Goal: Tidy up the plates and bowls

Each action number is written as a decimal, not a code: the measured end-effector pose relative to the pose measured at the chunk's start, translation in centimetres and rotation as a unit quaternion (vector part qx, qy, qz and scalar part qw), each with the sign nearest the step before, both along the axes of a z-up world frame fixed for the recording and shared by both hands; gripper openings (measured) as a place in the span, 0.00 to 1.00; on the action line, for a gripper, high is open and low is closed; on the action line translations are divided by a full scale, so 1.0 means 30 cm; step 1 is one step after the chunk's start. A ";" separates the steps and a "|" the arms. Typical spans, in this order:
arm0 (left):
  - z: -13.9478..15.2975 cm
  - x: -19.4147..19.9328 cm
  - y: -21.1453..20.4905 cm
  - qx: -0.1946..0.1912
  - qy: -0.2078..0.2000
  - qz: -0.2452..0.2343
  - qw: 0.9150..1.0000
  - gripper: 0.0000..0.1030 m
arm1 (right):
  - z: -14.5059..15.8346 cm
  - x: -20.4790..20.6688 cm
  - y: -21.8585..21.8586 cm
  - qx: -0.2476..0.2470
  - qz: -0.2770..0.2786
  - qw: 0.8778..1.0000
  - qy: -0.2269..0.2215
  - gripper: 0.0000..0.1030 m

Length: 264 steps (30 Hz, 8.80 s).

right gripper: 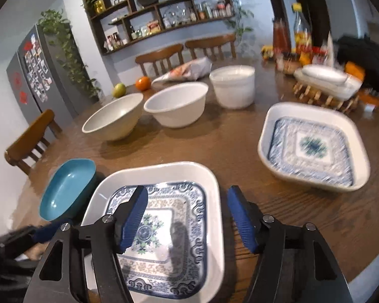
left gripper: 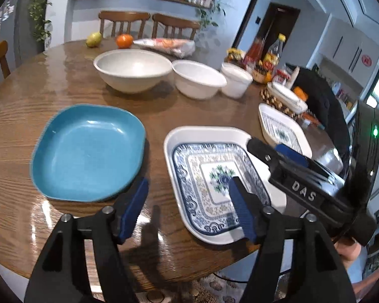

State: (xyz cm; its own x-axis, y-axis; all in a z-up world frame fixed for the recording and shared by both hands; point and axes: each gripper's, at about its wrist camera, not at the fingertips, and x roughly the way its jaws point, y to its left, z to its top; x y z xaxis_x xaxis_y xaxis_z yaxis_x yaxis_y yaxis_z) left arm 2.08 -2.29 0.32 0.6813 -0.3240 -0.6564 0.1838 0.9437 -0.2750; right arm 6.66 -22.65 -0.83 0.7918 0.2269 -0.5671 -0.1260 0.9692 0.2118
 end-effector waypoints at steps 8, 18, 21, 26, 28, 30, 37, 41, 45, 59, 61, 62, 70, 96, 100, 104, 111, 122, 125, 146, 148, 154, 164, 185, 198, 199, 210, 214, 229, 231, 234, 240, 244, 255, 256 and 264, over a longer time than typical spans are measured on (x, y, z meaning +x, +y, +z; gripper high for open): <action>0.042 -0.016 0.062 -0.017 -0.023 0.032 0.999 0.78 | 0.047 -0.036 0.003 -0.030 -0.028 0.999 -0.028 0.83; 0.063 -0.031 0.171 -0.021 -0.030 0.082 0.996 0.80 | 0.062 -0.053 0.025 -0.044 -0.027 0.998 -0.031 0.85; 0.064 -0.033 0.217 -0.024 -0.029 0.102 0.994 0.80 | 0.067 -0.055 0.034 -0.044 -0.023 0.998 -0.031 0.86; 0.063 -0.052 0.304 -0.043 -0.035 0.140 0.989 0.80 | 0.074 -0.057 0.057 -0.048 -0.018 0.998 -0.035 0.86; 0.061 -0.060 0.340 -0.053 -0.037 0.154 0.986 0.80 | 0.077 -0.058 0.065 -0.049 -0.017 0.998 -0.036 0.86; 0.061 -0.062 0.355 -0.054 -0.035 0.159 0.985 0.80 | 0.078 -0.060 0.071 -0.050 -0.017 0.998 -0.036 0.86; 0.096 -0.041 0.301 -0.068 -0.040 0.117 0.990 0.80 | 0.089 -0.056 0.066 -0.035 -0.016 0.999 -0.031 0.86; 0.144 0.003 0.194 -0.062 -0.051 0.068 0.994 0.80 | 0.107 -0.055 0.013 -0.025 -0.032 0.999 -0.028 0.86; 0.180 0.056 0.068 -0.058 -0.051 0.018 0.997 0.79 | 0.130 -0.057 -0.065 -0.028 -0.064 0.997 -0.029 0.86; 0.164 0.292 -0.416 0.026 -0.007 -0.072 0.997 0.72 | 0.148 0.003 -0.411 0.009 -0.156 0.988 -0.011 0.86; 0.142 0.325 -0.470 0.040 0.006 -0.080 0.996 0.69 | 0.135 0.025 -0.457 0.022 -0.165 0.986 -0.003 0.86; 0.130 0.340 -0.496 0.043 0.012 -0.086 0.995 0.69 | 0.126 0.040 -0.482 0.030 -0.172 0.985 0.004 0.86; 0.026 0.432 -0.626 0.070 0.061 -0.114 0.989 0.60 | 0.042 0.135 -0.608 0.075 -0.183 0.979 0.051 0.86; -0.070 0.509 -0.688 0.078 0.109 -0.121 0.984 0.49 | -0.061 0.240 -0.611 0.105 -0.150 0.980 0.074 0.62; -0.070 0.497 -0.700 0.069 0.106 -0.138 0.982 0.46 | -0.060 0.240 -0.612 0.110 -0.152 0.979 0.074 0.62; -0.071 0.485 -0.709 0.108 0.088 -0.116 0.983 0.41 | -0.064 0.239 -0.601 0.114 -0.148 0.980 0.072 0.62; -0.029 0.441 -0.683 0.099 0.077 -0.120 0.985 0.41 | -0.053 0.229 -0.581 0.106 -0.161 0.978 0.074 0.62; 0.047 0.353 -0.578 0.084 0.036 -0.097 0.991 0.42 | 0.026 0.179 -0.501 0.098 -0.138 0.985 0.041 0.62; 0.066 0.329 -0.539 0.078 0.029 -0.090 0.992 0.42 | 0.050 0.160 -0.464 0.094 -0.129 0.987 0.031 0.62; 0.153 0.134 -0.296 0.042 -0.012 -0.038 0.998 0.42 | 0.183 0.032 -0.230 0.060 -0.074 0.995 -0.033 0.62; 0.155 0.122 -0.276 0.043 -0.017 -0.030 0.998 0.42 | 0.184 0.024 -0.208 0.060 -0.066 0.995 -0.034 0.62; 0.155 0.089 -0.201 0.041 -0.022 -0.010 0.999 0.43 | 0.190 0.006 -0.141 0.062 -0.046 0.996 -0.037 0.62; 0.119 0.029 -0.113 0.033 -0.019 0.009 0.999 0.44 | 0.168 -0.028 -0.047 0.057 -0.018 0.998 -0.033 0.62; 0.011 -0.015 -0.079 0.021 0.004 0.016 1.000 0.44 | 0.053 -0.067 0.003 0.055 -0.023 0.998 -0.008 0.62; -0.046 -0.002 -0.074 0.014 0.032 0.005 0.999 0.44 | -0.010 -0.054 -0.002 0.048 -0.023 0.998 0.016 0.62; -0.047 -0.002 -0.073 0.015 0.032 0.005 0.999 0.44 | -0.014 -0.054 -0.003 0.048 -0.023 0.998 0.016 0.62; -0.051 -0.002 -0.075 0.015 0.030 0.001 0.999 0.44 | -0.023 -0.041 0.000 0.047 -0.022 0.999 0.015 0.62; -0.052 0.000 -0.068 0.007 0.035 -0.007 0.999 0.44 | -0.022 -0.036 0.001 0.049 -0.021 0.998 0.014 0.62; -0.022 -0.016 -0.030 -0.035 0.029 -0.031 0.999 0.48 | -0.030 -0.034 -0.004 0.034 -0.038 0.999 0.008 0.62; -0.025 -0.010 -0.027 -0.032 0.032 -0.026 0.999 0.49 | -0.032 -0.034 -0.006 0.040 -0.036 0.999 0.007 0.62; -0.027 -0.005 -0.018 -0.026 0.032 -0.015 0.999 0.50 | -0.031 -0.039 -0.018 0.045 -0.034 0.998 0.007 0.62; -0.040 0.006 -0.007 -0.022 0.039 -0.007 0.999 0.52 | -0.029 -0.046 -0.025 0.046 -0.033 0.998 0.005 0.62; -0.052 0.016 -0.004 -0.031 0.048 -0.014 0.998 0.52 | -0.028 -0.052 -0.020 0.046 -0.033 0.998 0.004 0.62; -0.065 0.025 -0.018 -0.028 0.058 -0.014 0.998 0.52 | -0.002 -0.088 -0.023 0.044 -0.032 0.998 -0.014 0.62; -0.066 0.027 -0.018 -0.028 0.060 -0.014 0.998 0.52 | 0.001 -0.093 -0.023 0.044 -0.031 0.998 -0.018 0.62; -0.075 0.027 -0.025 -0.028 0.063 -0.017 0.998 0.52 | -0.010 -0.079 -0.024 0.047 -0.026 0.999 -0.004 0.62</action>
State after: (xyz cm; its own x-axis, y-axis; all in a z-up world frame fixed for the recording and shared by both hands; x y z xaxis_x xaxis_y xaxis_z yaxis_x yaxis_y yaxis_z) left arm 2.88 -3.05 -1.92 0.5833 -0.3832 -0.7162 0.1758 0.9204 -0.3493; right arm 4.30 -23.38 -1.13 0.8078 0.2367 -0.5398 -0.0778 0.9506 0.3005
